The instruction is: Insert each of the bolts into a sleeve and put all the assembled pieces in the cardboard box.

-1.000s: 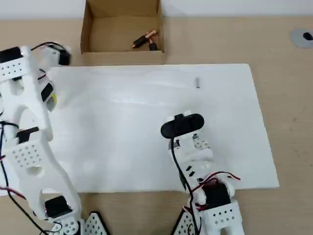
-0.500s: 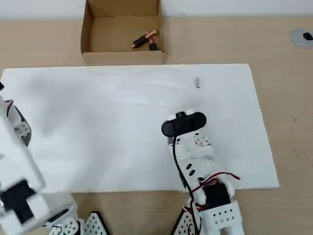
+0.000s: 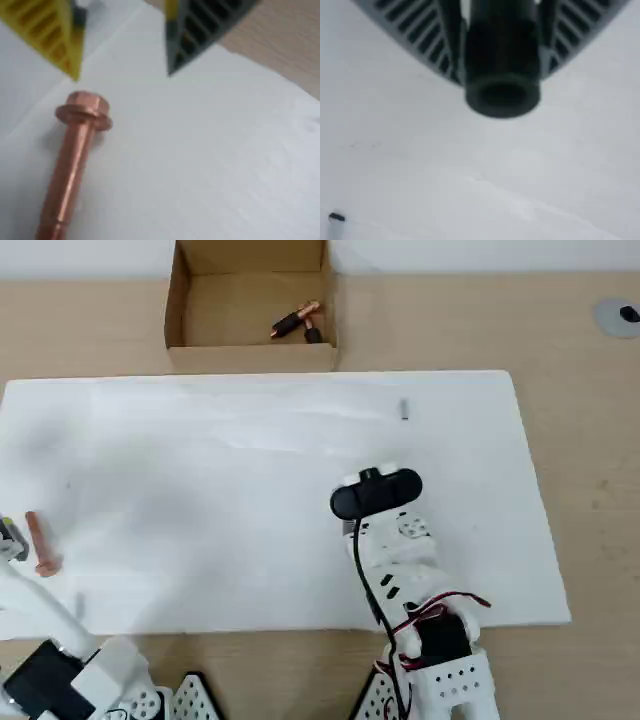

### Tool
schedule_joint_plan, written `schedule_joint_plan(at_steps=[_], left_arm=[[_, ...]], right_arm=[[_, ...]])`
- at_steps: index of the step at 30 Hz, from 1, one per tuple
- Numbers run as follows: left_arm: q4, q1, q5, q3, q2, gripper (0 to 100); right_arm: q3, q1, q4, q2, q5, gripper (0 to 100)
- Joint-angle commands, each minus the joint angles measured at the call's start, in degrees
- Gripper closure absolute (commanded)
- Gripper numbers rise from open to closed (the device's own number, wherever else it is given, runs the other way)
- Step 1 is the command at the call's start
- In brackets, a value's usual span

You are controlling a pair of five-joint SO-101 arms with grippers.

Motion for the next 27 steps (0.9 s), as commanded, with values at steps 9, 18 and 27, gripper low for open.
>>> schedule_joint_plan(at_steps=[9,18,27], left_arm=[[-11.8,2.5,-3.3,11.3,3.5,87],[-18.6,2.5,-3.2,11.2,9.1,87],[-13.9,2.5,-3.6,5.3,9.0,87]], right_arm=[[-0.1,0.0,-1.1,-6.6,-0.2,98.8],[-0.1,0.0,-1.1,-6.4,-0.2,98.8],[-0.1,-0.1,-1.1,-6.4,-0.2,98.8]])
